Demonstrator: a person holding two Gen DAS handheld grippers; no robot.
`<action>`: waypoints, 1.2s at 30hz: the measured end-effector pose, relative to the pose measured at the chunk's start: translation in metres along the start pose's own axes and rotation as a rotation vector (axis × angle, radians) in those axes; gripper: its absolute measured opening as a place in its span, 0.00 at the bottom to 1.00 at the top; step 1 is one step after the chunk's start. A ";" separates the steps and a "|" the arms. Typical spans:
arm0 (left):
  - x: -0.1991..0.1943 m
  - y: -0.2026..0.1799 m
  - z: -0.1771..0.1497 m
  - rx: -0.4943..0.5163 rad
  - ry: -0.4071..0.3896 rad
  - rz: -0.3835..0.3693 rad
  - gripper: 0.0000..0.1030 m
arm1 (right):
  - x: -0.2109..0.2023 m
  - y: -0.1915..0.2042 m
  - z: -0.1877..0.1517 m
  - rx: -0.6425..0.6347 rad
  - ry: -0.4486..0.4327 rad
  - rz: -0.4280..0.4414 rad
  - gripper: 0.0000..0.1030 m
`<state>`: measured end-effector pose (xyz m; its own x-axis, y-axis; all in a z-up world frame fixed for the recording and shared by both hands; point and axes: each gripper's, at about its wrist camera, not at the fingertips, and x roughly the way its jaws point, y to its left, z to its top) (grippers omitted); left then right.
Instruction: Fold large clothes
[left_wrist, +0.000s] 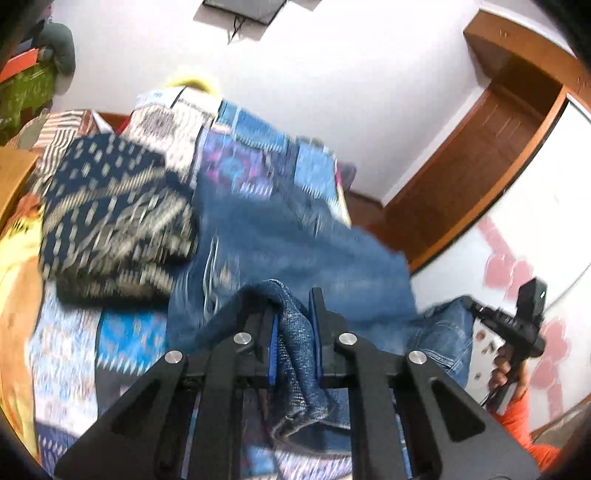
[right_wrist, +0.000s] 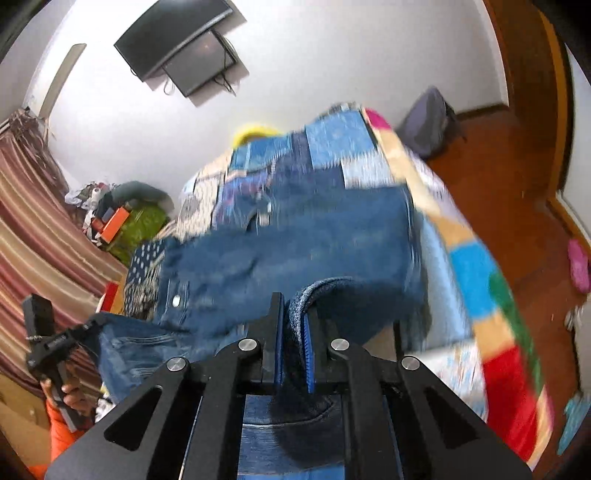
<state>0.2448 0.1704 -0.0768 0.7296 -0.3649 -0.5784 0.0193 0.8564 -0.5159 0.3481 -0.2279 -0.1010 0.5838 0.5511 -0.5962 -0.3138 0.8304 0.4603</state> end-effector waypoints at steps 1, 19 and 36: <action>0.004 0.000 0.015 -0.016 -0.016 -0.010 0.13 | 0.001 -0.002 0.005 0.003 -0.008 -0.001 0.08; 0.168 0.090 0.065 -0.086 0.077 0.266 0.13 | 0.143 -0.094 0.049 0.190 0.104 -0.179 0.07; 0.117 -0.011 0.039 0.364 0.029 0.391 0.61 | 0.086 -0.019 0.043 -0.176 0.100 -0.345 0.39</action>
<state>0.3564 0.1323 -0.1146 0.7109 0.0008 -0.7033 -0.0100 0.9999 -0.0089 0.4365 -0.1997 -0.1321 0.6041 0.2354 -0.7614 -0.2404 0.9647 0.1075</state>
